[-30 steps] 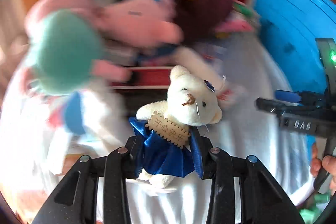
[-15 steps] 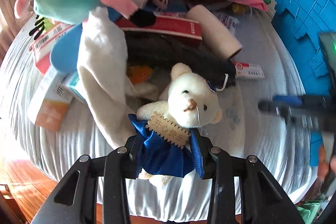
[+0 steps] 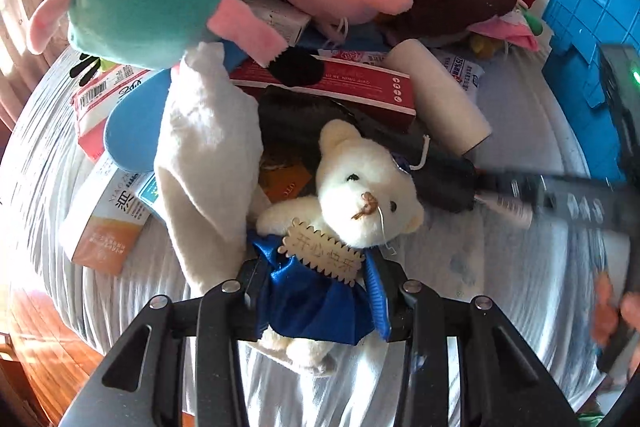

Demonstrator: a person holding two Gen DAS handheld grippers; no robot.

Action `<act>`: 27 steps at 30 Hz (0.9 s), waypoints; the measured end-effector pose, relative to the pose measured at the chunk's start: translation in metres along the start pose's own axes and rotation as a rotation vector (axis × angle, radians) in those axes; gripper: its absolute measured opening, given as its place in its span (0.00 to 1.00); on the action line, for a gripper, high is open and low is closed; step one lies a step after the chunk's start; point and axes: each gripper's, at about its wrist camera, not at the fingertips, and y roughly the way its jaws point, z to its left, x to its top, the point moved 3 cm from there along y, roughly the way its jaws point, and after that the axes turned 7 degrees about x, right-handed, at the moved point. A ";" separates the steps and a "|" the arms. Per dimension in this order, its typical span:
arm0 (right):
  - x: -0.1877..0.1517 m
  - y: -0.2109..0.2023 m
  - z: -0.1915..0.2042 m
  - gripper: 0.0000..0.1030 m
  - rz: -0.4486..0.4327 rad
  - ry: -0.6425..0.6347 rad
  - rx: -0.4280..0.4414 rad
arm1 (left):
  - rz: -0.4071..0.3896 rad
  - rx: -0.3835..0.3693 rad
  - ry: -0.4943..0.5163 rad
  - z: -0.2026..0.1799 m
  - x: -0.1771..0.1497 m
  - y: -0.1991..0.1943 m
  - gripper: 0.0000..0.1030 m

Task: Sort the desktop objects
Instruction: 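Grasp the white plush bear in blue with left tool while right tool grasps the red-white ointment box, then carry the bear and ointment box over the blue bin and open both tools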

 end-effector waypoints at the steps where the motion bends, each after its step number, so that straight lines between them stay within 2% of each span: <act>1: -0.009 -0.002 0.004 0.45 0.021 -0.014 -0.006 | 0.002 -0.003 0.002 0.000 -0.002 -0.001 0.37; 2: -0.021 -0.004 0.010 0.45 0.046 -0.048 -0.037 | 0.002 -0.003 0.006 0.000 -0.004 -0.002 0.37; 3: -0.030 -0.005 0.015 0.50 0.063 -0.067 -0.046 | 0.005 -0.005 0.011 -0.001 -0.007 -0.004 0.37; 4: -0.038 -0.007 0.019 0.61 0.079 -0.078 -0.042 | 0.008 -0.009 0.013 -0.001 -0.009 -0.006 0.37; 5: -0.044 -0.008 0.022 0.65 0.090 -0.082 -0.040 | 0.011 -0.013 0.012 -0.002 -0.010 -0.007 0.37; 6: -0.047 -0.009 0.025 0.66 0.086 -0.095 -0.057 | 0.014 -0.018 0.009 -0.002 -0.012 -0.008 0.37; 8: -0.045 -0.012 0.029 0.66 0.053 -0.152 -0.146 | 0.020 -0.021 0.007 -0.002 -0.015 -0.008 0.37; 10: -0.036 -0.011 0.029 0.65 0.028 -0.154 -0.167 | 0.022 -0.018 0.009 -0.005 -0.009 -0.004 0.37; 11: -0.032 -0.009 0.029 0.63 0.024 -0.150 -0.169 | 0.022 -0.016 0.010 -0.006 -0.009 -0.005 0.37; 12: -0.029 -0.005 0.028 0.45 0.027 -0.150 -0.178 | 0.024 -0.016 0.012 -0.006 -0.010 -0.006 0.37; 13: -0.028 0.002 0.026 0.32 0.048 -0.149 -0.188 | 0.026 -0.018 0.013 -0.007 -0.010 -0.008 0.37; 14: -0.027 0.001 0.028 0.26 0.038 -0.166 -0.214 | 0.028 -0.022 0.012 -0.007 -0.010 -0.008 0.37; 16: -0.030 -0.005 0.032 0.26 0.036 -0.157 -0.185 | 0.020 -0.031 0.013 -0.009 -0.010 -0.015 0.37; 18: -0.035 -0.022 0.039 0.26 0.000 -0.170 -0.194 | 0.004 -0.038 0.012 -0.008 -0.012 -0.027 0.37; 21: -0.040 -0.064 0.052 0.26 -0.083 -0.167 -0.186 | -0.044 -0.056 0.015 -0.014 -0.004 -0.053 0.37; 27: -0.028 -0.164 0.092 0.26 -0.298 -0.138 -0.201 | -0.212 -0.103 0.050 -0.041 0.023 -0.131 0.37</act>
